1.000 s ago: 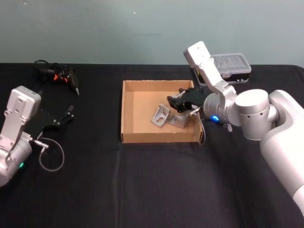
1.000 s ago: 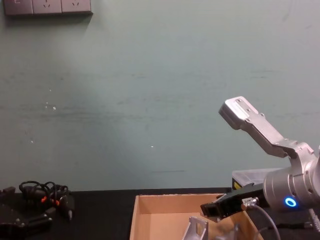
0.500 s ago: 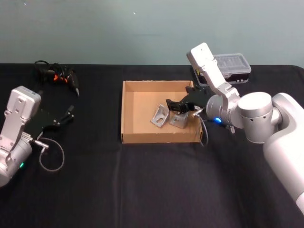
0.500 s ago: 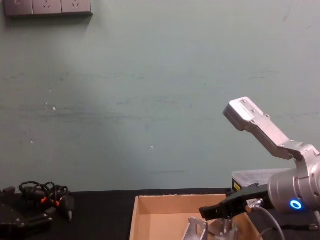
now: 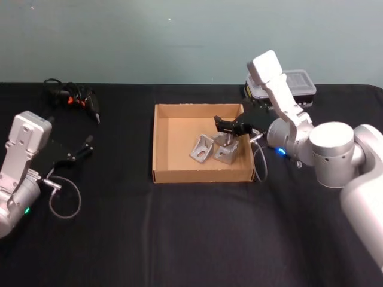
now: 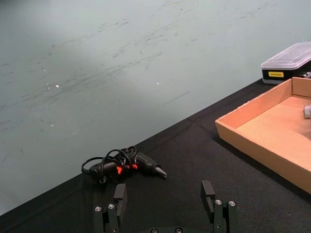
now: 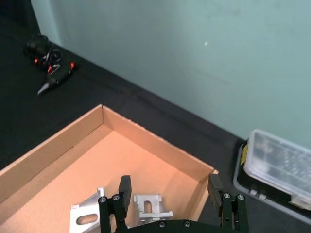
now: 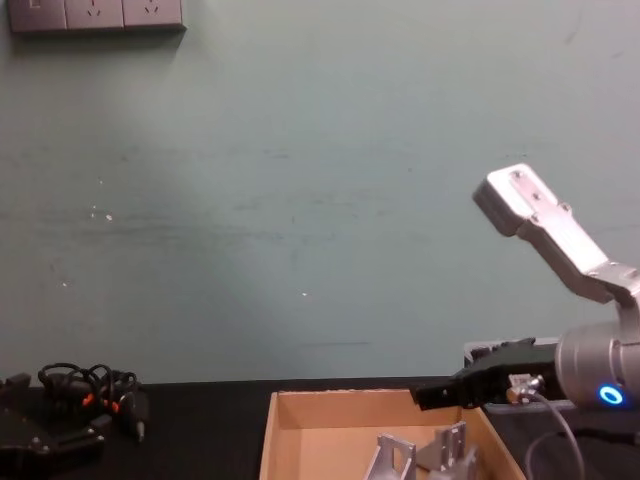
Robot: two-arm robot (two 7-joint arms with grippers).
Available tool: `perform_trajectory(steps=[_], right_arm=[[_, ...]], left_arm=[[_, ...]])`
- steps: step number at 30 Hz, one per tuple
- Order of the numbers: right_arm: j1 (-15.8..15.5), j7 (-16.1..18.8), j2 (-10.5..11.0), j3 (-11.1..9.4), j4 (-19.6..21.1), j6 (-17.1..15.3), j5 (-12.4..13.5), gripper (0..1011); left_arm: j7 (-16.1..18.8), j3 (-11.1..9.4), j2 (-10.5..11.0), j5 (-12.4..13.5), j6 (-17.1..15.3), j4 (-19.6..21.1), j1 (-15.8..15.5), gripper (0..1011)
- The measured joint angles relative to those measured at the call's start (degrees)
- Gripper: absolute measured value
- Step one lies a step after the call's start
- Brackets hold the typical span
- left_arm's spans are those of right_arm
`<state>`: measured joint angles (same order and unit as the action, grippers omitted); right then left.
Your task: Use one hand to pick up the angle iron from the table and place it into the box.
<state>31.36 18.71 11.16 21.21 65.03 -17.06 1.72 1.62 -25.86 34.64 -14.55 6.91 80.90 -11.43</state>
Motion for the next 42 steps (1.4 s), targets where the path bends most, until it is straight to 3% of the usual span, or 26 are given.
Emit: perform_trajectory(steps=[10,16,23,35,42], right_arm=[[-5.7,-3.0,1.8,-1.6,8.8,4.5,-1.5,1000],[-11.4,-5.8,3.2,-3.9,15.6,7.7,-2.9,1002],[-16.4,-8.1,4.7,-6.4,20.5,9.9,-4.5,1002],[-20.9,-9.2,5.2,-10.5,21.7,15.0,-5.3,1002],[-20.7,-9.2,5.2,-10.3,21.7,14.9,-5.3,1002]], left_arm=[[0.0,0.0,0.0,0.0,0.0,0.0,0.0,1000],[0.0,0.0,0.0,0.0,0.0,0.0,0.0,1000],[0.0,0.0,0.0,0.0,0.0,0.0,0.0,1000],[0.0,0.0,0.0,0.0,0.0,0.0,0.0,1000],[0.0,0.0,0.0,0.0,0.0,0.0,0.0,1000]])
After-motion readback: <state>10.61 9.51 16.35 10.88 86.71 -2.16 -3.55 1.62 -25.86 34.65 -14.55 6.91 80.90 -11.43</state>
